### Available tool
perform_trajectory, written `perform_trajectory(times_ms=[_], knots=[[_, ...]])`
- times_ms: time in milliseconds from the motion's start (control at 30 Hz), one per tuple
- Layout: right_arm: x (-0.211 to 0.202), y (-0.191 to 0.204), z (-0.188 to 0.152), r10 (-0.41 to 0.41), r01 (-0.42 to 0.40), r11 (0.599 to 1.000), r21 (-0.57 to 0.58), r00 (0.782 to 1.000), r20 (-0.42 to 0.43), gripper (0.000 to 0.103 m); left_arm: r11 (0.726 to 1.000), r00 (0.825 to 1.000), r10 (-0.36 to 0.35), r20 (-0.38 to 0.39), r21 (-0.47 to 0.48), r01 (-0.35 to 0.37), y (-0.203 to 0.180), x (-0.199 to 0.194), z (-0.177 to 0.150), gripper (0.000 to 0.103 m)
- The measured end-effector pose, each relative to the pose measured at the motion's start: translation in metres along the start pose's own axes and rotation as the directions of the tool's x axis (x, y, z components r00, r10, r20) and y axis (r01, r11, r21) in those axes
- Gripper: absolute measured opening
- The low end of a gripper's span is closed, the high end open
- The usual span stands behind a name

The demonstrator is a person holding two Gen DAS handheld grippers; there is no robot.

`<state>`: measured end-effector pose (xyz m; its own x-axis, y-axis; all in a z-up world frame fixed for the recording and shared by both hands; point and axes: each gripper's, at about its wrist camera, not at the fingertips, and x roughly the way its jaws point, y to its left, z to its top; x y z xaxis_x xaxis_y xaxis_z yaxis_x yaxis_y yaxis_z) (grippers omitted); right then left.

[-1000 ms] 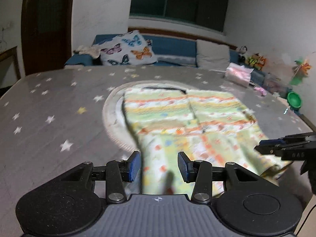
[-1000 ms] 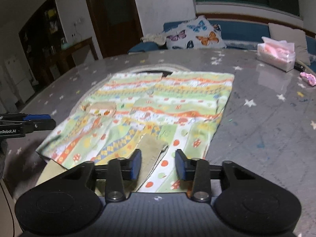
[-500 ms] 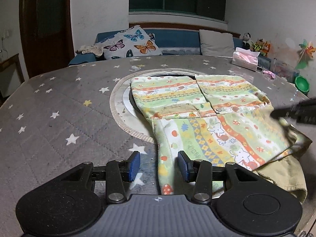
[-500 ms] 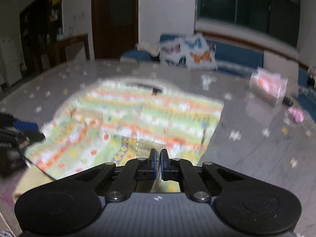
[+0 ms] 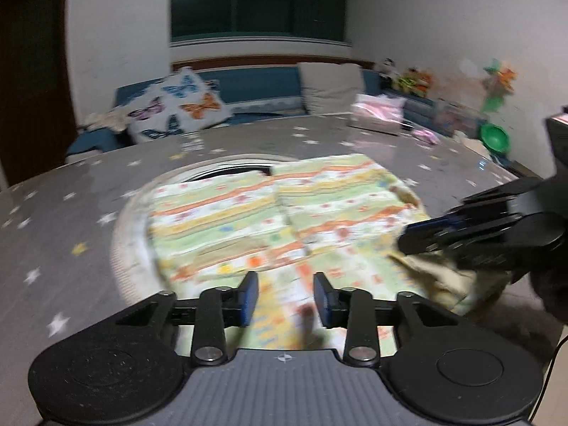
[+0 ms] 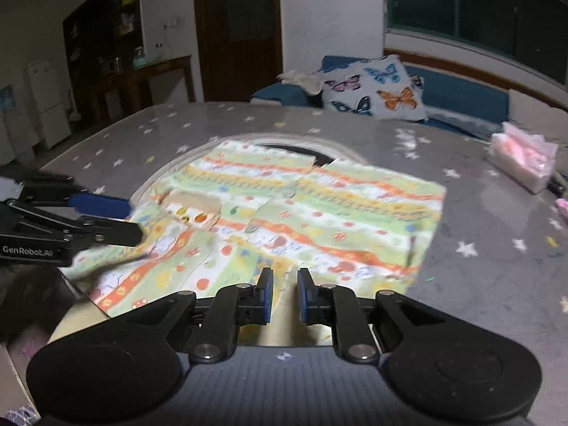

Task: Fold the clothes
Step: 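Grasp the khaki corduroy part with the right gripper and fold it over the body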

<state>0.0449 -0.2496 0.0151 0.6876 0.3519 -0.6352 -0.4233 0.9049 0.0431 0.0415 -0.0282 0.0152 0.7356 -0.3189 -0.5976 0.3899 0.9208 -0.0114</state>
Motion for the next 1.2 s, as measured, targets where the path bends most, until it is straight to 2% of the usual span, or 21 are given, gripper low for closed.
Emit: perform_trajectory(times_ms=[133, 267, 367, 433, 467, 600, 767, 967, 1067, 1200], knots=[[0.007, 0.0, -0.004, 0.015, -0.015, 1.0, -0.008, 1.0, -0.022, 0.018, 0.999, 0.999, -0.024, -0.035, 0.046, 0.026, -0.012, 0.021, -0.001, 0.025], [0.011, 0.0, -0.007, 0.027, -0.027, 1.0, -0.012, 0.999, -0.039, 0.019, 0.993, 1.0, 0.011, -0.027, 0.114, -0.008, -0.019, 0.029, -0.013, 0.025], [0.002, 0.002, -0.005, 0.028, -0.029, 0.999, -0.02, 0.999, -0.022, 0.022, 0.995, 1.0, 0.008, -0.024, 0.1, -0.005, -0.018, 0.021, -0.007, 0.025], [-0.003, 0.008, -0.004, 0.049, -0.049, 0.998, -0.041, 0.999, -0.011, 0.03, 0.994, 1.0, -0.009, -0.005, 0.11, 0.009, -0.02, 0.015, -0.005, 0.025], [-0.004, 0.011, -0.005, 0.053, -0.054, 0.997, -0.054, 0.999, -0.012, 0.037, 0.993, 1.0, -0.017, 0.002, 0.12, 0.017, -0.023, 0.013, -0.004, 0.025], [-0.002, 0.017, -0.013, 0.054, -0.057, 0.995, -0.084, 0.998, -0.037, 0.037, 0.985, 1.0, -0.025, -0.013, 0.168, 0.027, -0.034, 0.018, -0.012, 0.026], [-0.015, 0.013, -0.028, 0.043, -0.047, 0.996, -0.08, 0.998, -0.053, 0.037, 0.985, 1.0, -0.017, -0.008, 0.171, 0.018, -0.029, 0.007, -0.017, 0.027], [-0.034, 0.006, -0.045, 0.039, -0.041, 0.998, -0.042, 0.998, -0.051, 0.036, 0.986, 0.999, 0.038, 0.002, 0.161, -0.037, -0.013, -0.026, -0.031, 0.027], [-0.043, 0.003, -0.049, 0.029, -0.031, 0.999, -0.03, 0.998, -0.048, 0.035, 0.974, 0.997, 0.08, -0.005, 0.212, -0.077, -0.01, -0.041, -0.044, 0.033], [-0.058, 0.002, -0.05, 0.015, -0.015, 0.999, -0.039, 1.0, -0.018, 0.035, 0.942, 0.991, 0.132, -0.007, 0.312, -0.123, -0.012, -0.06, -0.061, 0.04]])
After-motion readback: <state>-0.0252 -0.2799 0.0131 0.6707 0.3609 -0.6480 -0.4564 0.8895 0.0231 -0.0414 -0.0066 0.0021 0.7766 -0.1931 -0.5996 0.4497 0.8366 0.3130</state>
